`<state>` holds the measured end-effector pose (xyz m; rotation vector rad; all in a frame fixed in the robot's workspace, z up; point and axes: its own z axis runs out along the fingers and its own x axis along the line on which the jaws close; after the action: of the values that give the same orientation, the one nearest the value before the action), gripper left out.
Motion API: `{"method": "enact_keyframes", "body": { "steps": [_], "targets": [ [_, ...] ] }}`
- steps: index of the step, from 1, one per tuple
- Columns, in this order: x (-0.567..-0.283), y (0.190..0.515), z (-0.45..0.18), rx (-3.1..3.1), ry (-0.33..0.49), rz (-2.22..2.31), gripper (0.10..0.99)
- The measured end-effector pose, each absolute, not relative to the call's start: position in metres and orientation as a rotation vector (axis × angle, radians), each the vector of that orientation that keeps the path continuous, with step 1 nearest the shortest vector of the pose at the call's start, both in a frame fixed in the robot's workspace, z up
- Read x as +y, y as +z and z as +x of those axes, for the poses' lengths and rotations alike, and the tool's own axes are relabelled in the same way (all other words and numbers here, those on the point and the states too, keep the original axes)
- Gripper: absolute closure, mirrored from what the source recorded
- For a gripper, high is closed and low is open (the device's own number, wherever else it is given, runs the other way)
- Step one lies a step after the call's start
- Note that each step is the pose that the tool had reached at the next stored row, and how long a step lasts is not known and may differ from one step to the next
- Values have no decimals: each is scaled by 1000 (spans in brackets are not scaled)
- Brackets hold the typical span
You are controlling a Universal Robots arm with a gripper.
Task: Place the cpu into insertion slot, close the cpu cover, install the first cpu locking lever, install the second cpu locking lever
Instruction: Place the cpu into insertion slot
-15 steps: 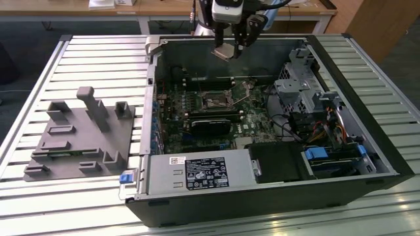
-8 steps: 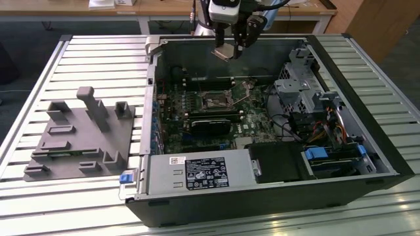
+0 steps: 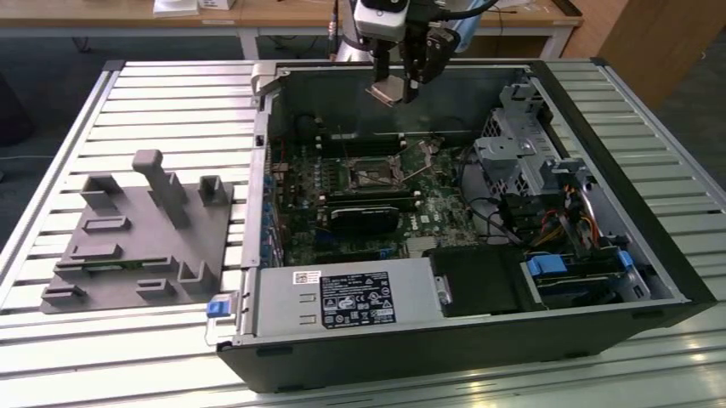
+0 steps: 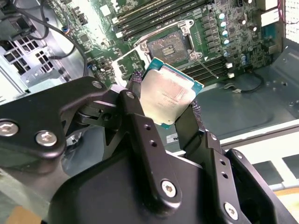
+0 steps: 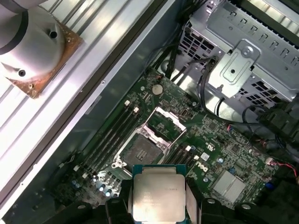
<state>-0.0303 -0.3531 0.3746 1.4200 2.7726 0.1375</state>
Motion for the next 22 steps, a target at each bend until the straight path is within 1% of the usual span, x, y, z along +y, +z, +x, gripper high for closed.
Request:
{"method": "enact_keyframes", "body": {
  "steps": [22],
  "targets": [
    [-353,370,-31,2629,133,1656,545]
  ]
}}
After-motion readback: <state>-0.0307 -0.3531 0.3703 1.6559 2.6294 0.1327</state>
